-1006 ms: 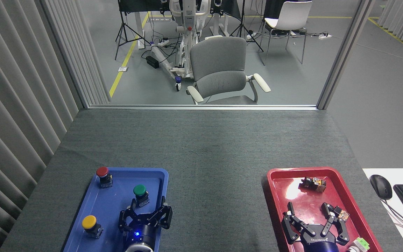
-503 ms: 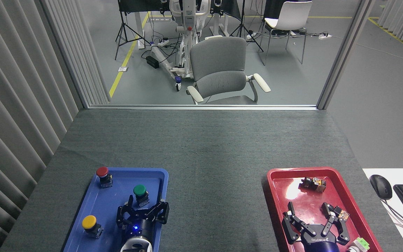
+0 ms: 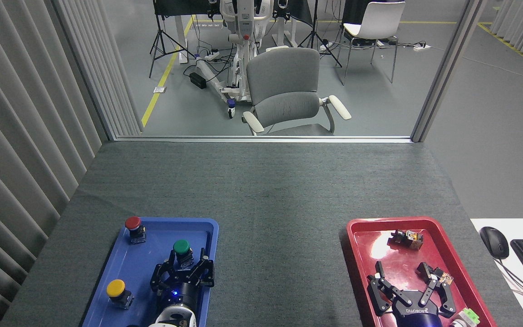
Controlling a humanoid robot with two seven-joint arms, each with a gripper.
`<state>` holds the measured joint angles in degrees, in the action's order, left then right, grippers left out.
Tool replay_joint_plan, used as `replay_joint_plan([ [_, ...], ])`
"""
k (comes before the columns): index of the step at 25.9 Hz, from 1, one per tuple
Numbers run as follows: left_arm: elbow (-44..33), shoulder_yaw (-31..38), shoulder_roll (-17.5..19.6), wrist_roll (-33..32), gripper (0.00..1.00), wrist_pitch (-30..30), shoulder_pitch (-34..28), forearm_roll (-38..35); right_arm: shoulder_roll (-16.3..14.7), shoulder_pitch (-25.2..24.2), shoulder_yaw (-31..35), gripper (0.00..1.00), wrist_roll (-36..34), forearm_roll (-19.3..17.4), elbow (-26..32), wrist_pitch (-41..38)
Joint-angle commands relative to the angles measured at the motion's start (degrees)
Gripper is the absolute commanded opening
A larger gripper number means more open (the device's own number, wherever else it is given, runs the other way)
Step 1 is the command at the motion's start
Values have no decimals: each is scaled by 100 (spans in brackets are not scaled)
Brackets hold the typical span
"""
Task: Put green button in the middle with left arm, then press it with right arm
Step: 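Lower the left gripper and grasp the green button, then carry the green button off the tray to the table middle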
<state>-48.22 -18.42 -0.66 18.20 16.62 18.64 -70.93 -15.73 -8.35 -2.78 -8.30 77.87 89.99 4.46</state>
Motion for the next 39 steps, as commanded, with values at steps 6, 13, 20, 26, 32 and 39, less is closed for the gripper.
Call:
replay_joint_plan([
  [6, 6, -21, 31, 16, 48, -18, -18, -26, 0, 0, 41, 99, 4, 0, 1, -7],
  [13, -12, -30, 75, 96, 35, -80, -36, -62, -27, 8, 41, 99, 4, 0, -17, -7],
  [20, -521, -48, 233, 342, 35, -545, -88, -35, -44, 8, 41, 99, 4, 0, -17, -7],
  [26, -1198, -241, 277, 438, 33, -888, -308, -79, -35, 8, 41, 99, 12, 0, -25, -7],
  [32, -1471, -1700, 224, 500, 28, -387, -282, -114, -27, 8, 41, 99, 12, 0, -25, -15],
  [39, -1005, -2201, -426, 693, 29, -185, -299, -167, -27, 8, 41, 99, 12, 0, -25, -7],
])
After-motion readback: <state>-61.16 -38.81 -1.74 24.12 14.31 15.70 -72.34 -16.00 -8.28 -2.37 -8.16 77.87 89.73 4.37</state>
